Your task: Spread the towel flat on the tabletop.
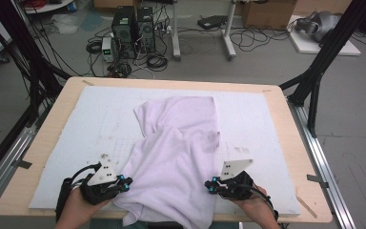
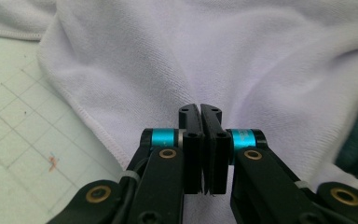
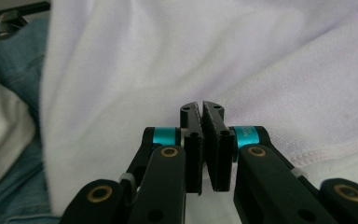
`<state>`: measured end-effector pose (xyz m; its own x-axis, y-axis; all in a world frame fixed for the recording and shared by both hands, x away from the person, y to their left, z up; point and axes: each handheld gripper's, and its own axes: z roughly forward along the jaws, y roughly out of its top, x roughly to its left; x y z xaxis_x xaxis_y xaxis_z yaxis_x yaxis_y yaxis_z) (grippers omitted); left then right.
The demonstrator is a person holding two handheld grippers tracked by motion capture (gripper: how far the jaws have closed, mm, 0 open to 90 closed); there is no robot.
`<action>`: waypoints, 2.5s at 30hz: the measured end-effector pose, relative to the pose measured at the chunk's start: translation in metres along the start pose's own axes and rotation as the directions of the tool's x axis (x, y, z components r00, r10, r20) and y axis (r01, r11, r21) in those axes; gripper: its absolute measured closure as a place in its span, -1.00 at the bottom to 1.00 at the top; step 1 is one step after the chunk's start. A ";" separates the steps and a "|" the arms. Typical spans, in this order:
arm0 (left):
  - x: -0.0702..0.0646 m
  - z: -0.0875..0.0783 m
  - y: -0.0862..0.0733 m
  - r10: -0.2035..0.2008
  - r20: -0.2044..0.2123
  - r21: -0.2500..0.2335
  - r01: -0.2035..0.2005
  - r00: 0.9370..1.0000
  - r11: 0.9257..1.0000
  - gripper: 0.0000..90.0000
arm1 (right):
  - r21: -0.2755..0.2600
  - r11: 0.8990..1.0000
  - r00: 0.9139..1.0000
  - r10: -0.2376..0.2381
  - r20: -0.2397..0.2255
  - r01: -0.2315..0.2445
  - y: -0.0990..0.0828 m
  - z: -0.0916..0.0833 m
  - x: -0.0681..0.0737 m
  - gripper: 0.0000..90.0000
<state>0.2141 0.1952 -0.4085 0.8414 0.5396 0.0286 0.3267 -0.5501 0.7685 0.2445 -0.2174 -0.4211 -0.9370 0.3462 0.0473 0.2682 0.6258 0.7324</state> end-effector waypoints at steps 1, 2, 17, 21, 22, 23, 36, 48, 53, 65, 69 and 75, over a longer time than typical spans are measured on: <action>-0.002 -0.005 0.000 0.003 0.006 0.003 -0.003 1.000 1.000 0.94 | -0.006 1.000 1.000 -0.003 -0.007 0.003 -0.001 -0.004 0.003 0.93; -0.005 -0.010 -0.001 0.000 0.013 0.001 0.000 1.000 1.000 0.94 | -0.013 1.000 1.000 -0.011 -0.020 0.011 -0.001 -0.008 0.005 0.92; 0.023 0.023 0.010 -0.013 0.031 -0.022 0.014 0.999 1.000 0.34 | 0.006 1.000 1.000 0.011 0.010 -0.011 0.020 0.008 -0.024 0.36; 0.036 0.044 0.011 -0.015 0.029 0.009 0.015 0.999 1.000 0.31 | 0.042 0.999 0.999 0.016 0.036 -0.017 0.021 0.019 -0.033 0.32; 0.038 0.046 0.012 -0.014 0.030 0.005 0.014 0.999 1.000 0.31 | 0.043 0.999 0.999 0.025 0.040 -0.027 0.021 0.019 -0.035 0.31; 0.041 0.049 0.014 -0.014 0.036 0.001 0.014 0.999 1.000 0.31 | 0.041 0.999 0.999 0.033 0.038 -0.034 0.020 0.020 -0.037 0.31; 0.048 0.071 0.015 -0.017 0.054 0.052 0.014 0.998 0.999 0.35 | 0.066 0.994 0.995 0.079 0.053 -0.082 0.008 0.032 -0.046 0.49; 0.038 0.054 0.012 -0.012 0.049 0.028 0.011 0.999 1.000 0.90 | 0.063 0.996 0.998 0.063 0.011 -0.064 0.009 0.026 -0.038 0.94; 0.025 0.030 0.003 -0.009 0.047 -0.002 0.009 0.999 1.000 0.90 | 0.014 0.999 0.999 0.050 -0.017 -0.050 0.008 0.015 -0.022 0.93; -0.017 -0.013 -0.009 0.031 0.150 -0.008 -0.030 0.988 1.000 0.74 | 0.014 0.999 0.991 -0.026 -0.130 0.028 0.005 -0.016 0.019 0.81; -0.012 -0.012 0.002 0.037 0.136 -0.049 -0.030 0.990 0.998 0.51 | -0.029 1.000 0.995 -0.006 -0.098 0.004 0.008 -0.028 0.011 0.62; 0.022 0.011 0.015 -0.008 0.081 -0.098 0.016 0.997 0.995 0.48 | -0.027 0.998 0.999 0.054 0.004 -0.054 0.004 -0.010 -0.017 0.49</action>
<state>0.2422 0.1914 -0.4032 0.8710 0.4904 -0.0292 0.2959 -0.4762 0.8280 0.2590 -0.2273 -0.4119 -0.9201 0.3825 0.0839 0.3123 0.5874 0.7466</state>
